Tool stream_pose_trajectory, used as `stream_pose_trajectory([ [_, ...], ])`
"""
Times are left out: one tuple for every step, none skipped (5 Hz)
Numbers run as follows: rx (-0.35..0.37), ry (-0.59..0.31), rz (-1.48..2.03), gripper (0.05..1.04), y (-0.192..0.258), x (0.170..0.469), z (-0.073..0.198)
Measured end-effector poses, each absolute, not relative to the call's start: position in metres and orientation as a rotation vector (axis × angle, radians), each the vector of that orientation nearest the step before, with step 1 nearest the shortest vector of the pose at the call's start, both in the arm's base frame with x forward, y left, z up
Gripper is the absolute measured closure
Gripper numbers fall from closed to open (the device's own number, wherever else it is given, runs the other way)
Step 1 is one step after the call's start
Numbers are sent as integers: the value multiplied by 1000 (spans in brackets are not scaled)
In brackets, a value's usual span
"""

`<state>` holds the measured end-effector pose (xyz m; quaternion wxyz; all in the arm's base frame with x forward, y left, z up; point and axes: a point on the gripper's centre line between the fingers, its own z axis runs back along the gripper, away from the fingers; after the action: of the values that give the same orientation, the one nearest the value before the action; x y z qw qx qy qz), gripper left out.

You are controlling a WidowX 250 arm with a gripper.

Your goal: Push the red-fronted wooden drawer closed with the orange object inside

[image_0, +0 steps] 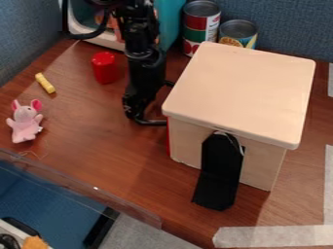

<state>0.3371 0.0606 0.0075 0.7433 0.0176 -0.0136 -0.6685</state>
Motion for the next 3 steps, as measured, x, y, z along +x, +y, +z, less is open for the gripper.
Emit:
stream_pose_trajectory([
  [29,-31,-1471,83,56,337,6],
  [25,-6,-1445,85,58,331,4],
  [47,112,-1209,85,75,304,9],
])
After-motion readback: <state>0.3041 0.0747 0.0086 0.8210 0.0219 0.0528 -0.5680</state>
